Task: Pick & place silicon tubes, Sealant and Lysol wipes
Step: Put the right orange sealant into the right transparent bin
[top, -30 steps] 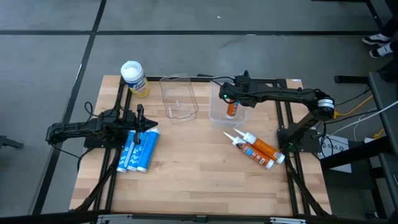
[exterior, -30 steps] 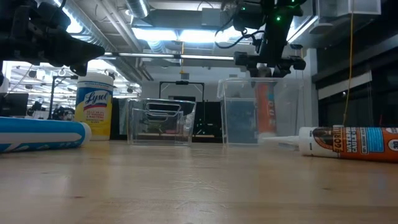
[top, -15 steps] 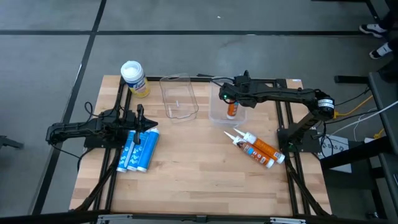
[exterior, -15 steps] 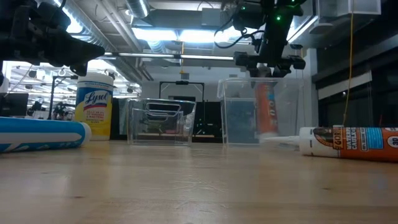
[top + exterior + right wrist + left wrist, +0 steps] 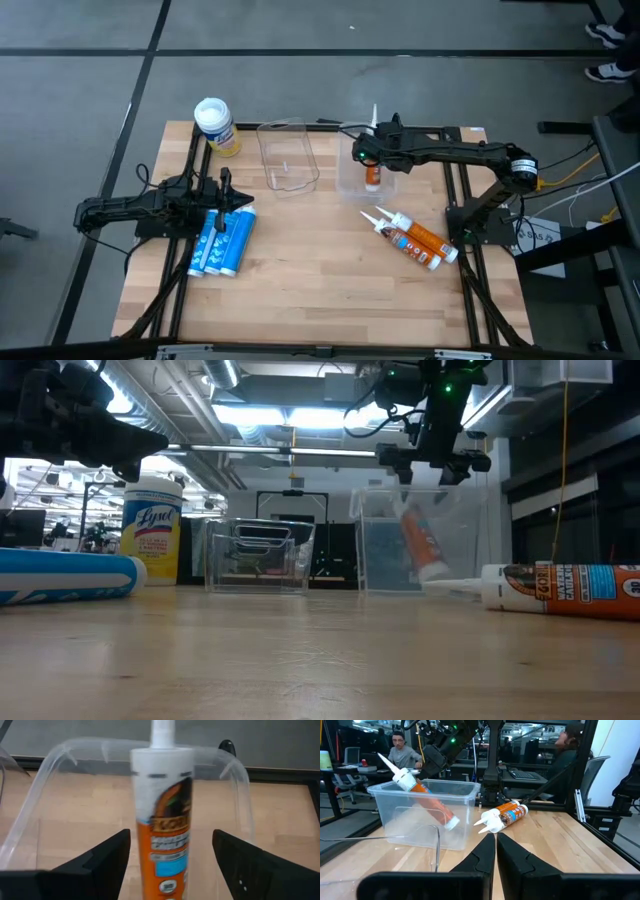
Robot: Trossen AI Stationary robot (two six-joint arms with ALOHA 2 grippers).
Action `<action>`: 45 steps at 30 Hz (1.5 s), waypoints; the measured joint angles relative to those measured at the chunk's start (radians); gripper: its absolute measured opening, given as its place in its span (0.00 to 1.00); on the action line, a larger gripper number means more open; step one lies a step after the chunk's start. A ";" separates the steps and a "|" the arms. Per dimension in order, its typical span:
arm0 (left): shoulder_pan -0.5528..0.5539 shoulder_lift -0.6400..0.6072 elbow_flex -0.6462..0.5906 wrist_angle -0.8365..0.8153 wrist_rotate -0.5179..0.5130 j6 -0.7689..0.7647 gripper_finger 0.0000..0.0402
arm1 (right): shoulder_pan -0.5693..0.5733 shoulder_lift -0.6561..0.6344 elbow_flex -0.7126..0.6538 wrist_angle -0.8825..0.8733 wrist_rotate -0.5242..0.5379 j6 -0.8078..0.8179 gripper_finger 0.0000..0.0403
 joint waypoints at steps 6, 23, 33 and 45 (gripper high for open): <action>0.000 0.000 0.000 0.000 0.000 0.000 0.03 | 0.000 0.000 0.000 0.001 -0.004 0.000 0.72; 0.000 0.000 0.000 0.000 0.000 0.000 0.04 | 0.090 -0.125 0.000 0.015 -0.022 -0.079 0.72; 0.000 0.000 0.000 0.000 0.000 0.000 0.03 | 0.238 -0.210 0.000 -0.010 -0.101 -0.185 0.72; 0.000 0.000 0.000 0.000 0.000 0.000 0.03 | 0.419 -0.218 0.000 -0.181 -0.286 -0.183 0.72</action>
